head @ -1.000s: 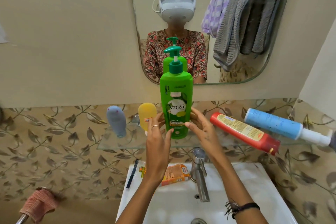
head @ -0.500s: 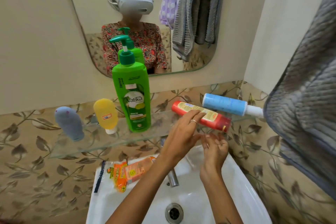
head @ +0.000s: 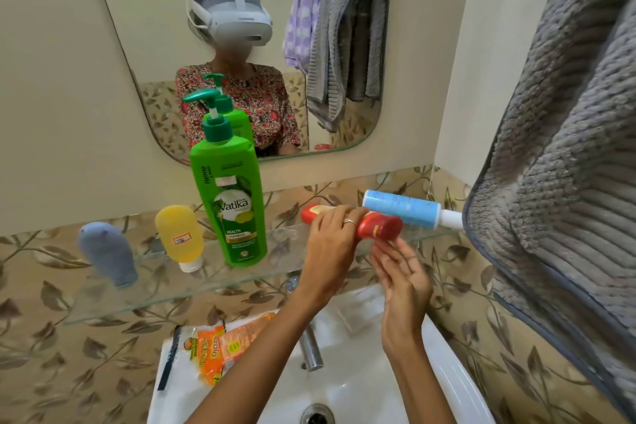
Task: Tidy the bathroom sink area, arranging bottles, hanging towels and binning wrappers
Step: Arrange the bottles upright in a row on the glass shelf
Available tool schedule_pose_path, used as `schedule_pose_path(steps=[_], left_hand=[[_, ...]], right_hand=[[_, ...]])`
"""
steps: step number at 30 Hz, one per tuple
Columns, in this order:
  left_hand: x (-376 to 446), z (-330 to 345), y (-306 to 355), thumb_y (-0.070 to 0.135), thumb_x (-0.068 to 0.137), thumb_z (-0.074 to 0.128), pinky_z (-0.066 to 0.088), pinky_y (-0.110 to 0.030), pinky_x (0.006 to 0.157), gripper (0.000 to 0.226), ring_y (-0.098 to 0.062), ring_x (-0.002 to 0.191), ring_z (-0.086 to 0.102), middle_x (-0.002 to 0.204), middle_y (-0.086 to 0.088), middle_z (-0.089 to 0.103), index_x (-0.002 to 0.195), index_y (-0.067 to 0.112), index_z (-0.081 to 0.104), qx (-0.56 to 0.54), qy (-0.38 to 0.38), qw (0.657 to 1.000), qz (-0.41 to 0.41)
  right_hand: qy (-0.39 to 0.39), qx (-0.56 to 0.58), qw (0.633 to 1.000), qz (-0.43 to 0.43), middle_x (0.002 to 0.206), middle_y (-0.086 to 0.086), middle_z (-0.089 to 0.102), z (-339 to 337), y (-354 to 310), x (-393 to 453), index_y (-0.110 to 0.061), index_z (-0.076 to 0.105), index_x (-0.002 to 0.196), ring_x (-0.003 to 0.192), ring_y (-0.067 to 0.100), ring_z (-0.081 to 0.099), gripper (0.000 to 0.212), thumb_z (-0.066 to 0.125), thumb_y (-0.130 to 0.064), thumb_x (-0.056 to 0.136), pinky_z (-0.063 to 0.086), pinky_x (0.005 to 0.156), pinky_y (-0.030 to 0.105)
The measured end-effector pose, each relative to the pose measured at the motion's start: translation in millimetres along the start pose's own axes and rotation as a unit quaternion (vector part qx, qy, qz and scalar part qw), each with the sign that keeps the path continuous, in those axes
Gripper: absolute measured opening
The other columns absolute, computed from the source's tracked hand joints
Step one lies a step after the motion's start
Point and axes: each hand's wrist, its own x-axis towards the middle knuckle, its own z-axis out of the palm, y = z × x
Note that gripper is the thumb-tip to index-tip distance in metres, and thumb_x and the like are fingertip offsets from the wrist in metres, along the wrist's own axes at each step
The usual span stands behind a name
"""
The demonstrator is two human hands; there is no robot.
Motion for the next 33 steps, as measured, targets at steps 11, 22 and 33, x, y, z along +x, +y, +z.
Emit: schedule_pose_path(steps=[11, 22, 33], left_hand=[[16, -73, -14, 0.02, 0.08, 0.066, 0.05, -0.036, 0.082, 0.03, -0.02, 0.093, 0.064, 0.101, -0.006, 0.069, 0.108, 0.022, 0.055, -0.378, 0.005, 0.897, -0.229], [-18, -72, -17, 0.008, 0.084, 0.063, 0.051, -0.016, 0.087, 0.05, 0.005, 0.1, 0.062, 0.115, 0.012, 0.061, 0.126, 0.031, 0.046, -0.407, 0.128, 0.863, -0.272], [-26, -44, -25, 0.003, 0.086, 0.058, 0.048, -0.009, 0.089, 0.066, 0.0, 0.106, 0.06, 0.131, -0.001, 0.057, 0.142, 0.028, 0.033, -0.261, 0.171, 0.905, -0.29]], right_hand=[[-0.264, -0.231, 0.937, -0.006, 0.118, -0.011, 0.063, 36, -2, 31, -0.033, 0.054, 0.12, 0.106, -0.005, 0.059, 0.051, 0.069, -0.008, 0.078, 0.05, 0.085, 0.014], [-0.318, -0.188, 0.929, -0.015, 0.09, -0.008, 0.074, 54, -3, 53, -0.027, 0.065, 0.096, 0.085, 0.005, 0.068, 0.036, 0.079, -0.013, 0.065, 0.052, 0.072, 0.015], [-0.356, -0.203, 0.912, 0.008, 0.108, 0.0, 0.066, 60, 20, 65, -0.025, 0.055, 0.108, 0.096, 0.004, 0.065, 0.035, 0.066, -0.005, 0.081, 0.052, 0.082, 0.018]])
